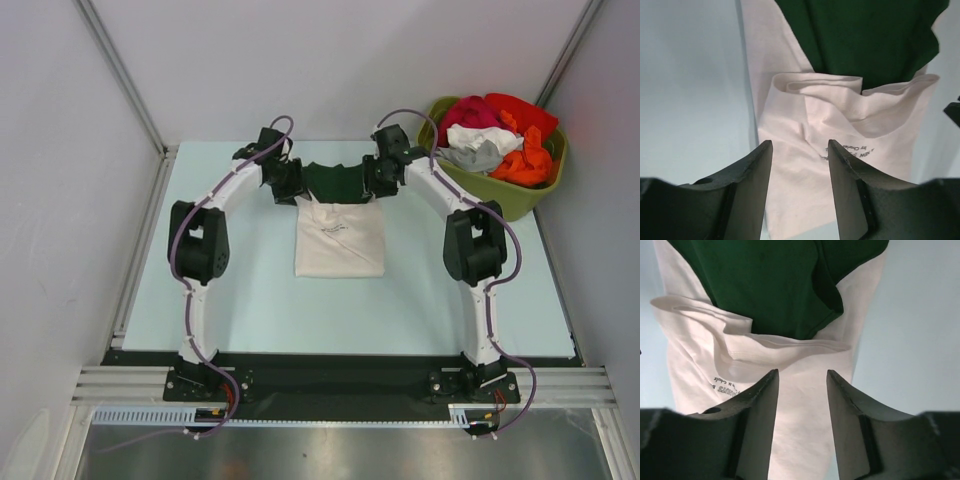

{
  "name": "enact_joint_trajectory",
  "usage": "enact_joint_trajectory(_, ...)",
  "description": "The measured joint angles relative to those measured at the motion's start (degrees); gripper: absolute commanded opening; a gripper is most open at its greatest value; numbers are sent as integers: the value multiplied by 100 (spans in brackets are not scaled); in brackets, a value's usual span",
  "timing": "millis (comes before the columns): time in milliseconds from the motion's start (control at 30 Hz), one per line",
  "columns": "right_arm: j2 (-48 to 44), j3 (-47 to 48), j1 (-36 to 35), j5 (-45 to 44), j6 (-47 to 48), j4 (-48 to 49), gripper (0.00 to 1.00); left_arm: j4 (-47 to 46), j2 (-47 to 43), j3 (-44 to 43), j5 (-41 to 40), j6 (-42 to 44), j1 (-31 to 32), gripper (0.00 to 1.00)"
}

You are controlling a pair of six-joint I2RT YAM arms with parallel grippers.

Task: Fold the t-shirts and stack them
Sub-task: Fold the tshirt

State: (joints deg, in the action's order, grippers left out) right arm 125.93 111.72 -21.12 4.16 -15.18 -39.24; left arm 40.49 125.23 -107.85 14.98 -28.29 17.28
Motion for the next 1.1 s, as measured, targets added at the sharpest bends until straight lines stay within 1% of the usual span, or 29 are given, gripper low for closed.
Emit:
enact_joint_trajectory(133,4,-103,26,-7,197,0,55,122,181,-109,-96,245,0,56)
enact_joint_trajectory(200,20,-149,42,-22,297,-13,56,138,332,-195,-109,343,-4,56)
enact_joint_trajectory(400,142,-160,79,46,476,9,55,254,732,-437,-4,496,-20,54)
enact_joint_trajectory(467,208,-160,81,90,496,22,54,251,817,-494,55,503,-22,53)
enact_joint_trajectory(667,472,-157,105,186,498,83,49,254,986,-564,227,485,-52,43)
enact_joint_trajectory(700,509,-157,107,188,498,85,43,256,1001,-562,236,485,-59,40)
enact_joint_trajectory(767,557,-157,116,190,507,98,35,247,1012,-564,238,481,-76,37)
enact_joint_trajectory(800,566,-157,122,186,514,103,28,247,1012,-564,238,481,-87,32)
enact_joint_trajectory(833,566,-157,129,175,531,105,23,245,1012,-564,238,468,-101,29)
enact_joint_trajectory(867,566,-155,138,157,525,107,16,234,1012,-564,236,457,-114,26)
enact_joint_trajectory(900,566,-155,146,122,538,122,5,214,1012,-566,238,435,-136,20)
enact_joint_trajectory(967,566,-151,168,72,535,146,1,199,1016,-584,238,400,-179,15)
enact_joint_trajectory(1000,566,-151,177,33,531,144,0,184,1019,-586,236,372,-208,9)
enact_joint_trajectory(1067,568,-151,184,-74,525,146,0,153,1019,-590,236,306,-264,5)
enact_joint_trajectory(1100,570,-151,186,-136,525,149,0,142,1023,-590,236,282,-286,1)
